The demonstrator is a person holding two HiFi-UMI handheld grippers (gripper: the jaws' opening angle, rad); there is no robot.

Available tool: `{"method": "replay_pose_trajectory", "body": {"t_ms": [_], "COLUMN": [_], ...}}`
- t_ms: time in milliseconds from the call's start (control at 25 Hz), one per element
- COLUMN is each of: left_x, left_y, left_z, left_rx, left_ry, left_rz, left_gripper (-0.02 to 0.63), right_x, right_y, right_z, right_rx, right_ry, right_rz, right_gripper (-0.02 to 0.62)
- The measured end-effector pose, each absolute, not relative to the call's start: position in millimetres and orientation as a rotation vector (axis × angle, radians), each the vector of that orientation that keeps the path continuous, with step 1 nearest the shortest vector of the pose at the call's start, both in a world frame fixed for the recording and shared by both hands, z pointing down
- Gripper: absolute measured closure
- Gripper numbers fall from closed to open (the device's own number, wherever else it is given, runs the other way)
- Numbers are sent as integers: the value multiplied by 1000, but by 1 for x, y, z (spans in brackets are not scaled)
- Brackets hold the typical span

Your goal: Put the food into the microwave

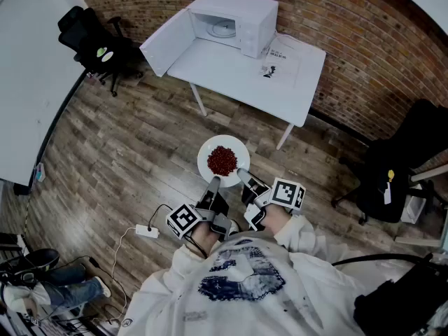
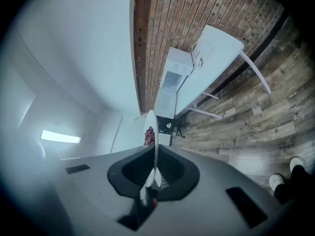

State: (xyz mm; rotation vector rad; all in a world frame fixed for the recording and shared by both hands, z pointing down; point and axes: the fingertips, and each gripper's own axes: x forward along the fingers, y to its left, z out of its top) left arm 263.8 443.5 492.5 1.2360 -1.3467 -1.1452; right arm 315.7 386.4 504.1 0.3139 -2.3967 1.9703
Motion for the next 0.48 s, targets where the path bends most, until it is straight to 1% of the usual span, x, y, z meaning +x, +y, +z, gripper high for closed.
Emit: {"method": "replay_pose_trajectory", "body": {"t_ms": [200, 480], "left_x": [261, 267], "left_y": [448, 449], "left_z": [507, 516], "left_rx": [1196, 1161], "left_ry": [-1402, -1394], "left_rz": [-1074, -1080], "left_gripper": [583, 583], "right_x": [316, 321], "right_y": [385, 385], "right_z": [506, 515], "right_rx": [321, 332], "right_ry": [-2379, -2345], "right_rz": [1972, 1977], "right_gripper": [571, 571]}}
